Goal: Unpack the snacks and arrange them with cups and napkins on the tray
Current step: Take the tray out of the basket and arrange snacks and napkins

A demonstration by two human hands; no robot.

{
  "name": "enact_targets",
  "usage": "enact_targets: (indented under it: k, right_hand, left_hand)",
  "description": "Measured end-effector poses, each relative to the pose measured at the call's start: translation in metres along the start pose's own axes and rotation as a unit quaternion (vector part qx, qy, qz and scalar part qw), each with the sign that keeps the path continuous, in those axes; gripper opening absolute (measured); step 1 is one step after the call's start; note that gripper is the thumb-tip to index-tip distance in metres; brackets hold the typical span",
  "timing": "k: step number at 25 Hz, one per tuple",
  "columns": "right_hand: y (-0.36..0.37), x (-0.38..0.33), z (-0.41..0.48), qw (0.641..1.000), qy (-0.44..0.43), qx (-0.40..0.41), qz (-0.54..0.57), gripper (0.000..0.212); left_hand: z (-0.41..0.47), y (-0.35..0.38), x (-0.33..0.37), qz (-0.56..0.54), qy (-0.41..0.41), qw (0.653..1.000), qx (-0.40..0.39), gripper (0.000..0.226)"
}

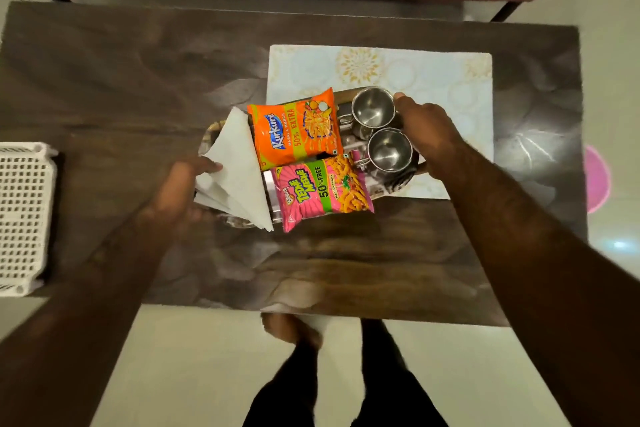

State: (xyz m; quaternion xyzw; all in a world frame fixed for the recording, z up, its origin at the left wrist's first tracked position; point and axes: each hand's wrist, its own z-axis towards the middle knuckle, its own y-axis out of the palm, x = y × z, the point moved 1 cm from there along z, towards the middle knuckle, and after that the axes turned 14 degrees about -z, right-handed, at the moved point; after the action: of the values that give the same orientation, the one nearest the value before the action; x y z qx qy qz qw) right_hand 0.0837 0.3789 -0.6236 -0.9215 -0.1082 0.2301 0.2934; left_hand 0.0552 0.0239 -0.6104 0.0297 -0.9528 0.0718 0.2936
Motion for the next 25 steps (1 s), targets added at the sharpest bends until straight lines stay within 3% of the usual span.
enact_targets:
  k: [3,9,25]
  right_hand:
    - [-0.033,0.019,0.031,0.999,0.007,0.031,0.007,0.091]
    - [-0.066,0.037,0.09,0.999,0.027,0.028,0.038,0.087]
    - [-0.051,0.056,0.118,0.992,0.067,0.029,0.104,0.083]
  left_hand:
    - [0.017,0.056,0.01,0.012,-0.013,1.0,-0.021,0.063]
    - [0.055,0.135,0.027,0.039,0.026,0.999,-0.023,0.045]
    - [0.097,0.168,0.035,0.096,0.074,0.992,-0.013,0.048]
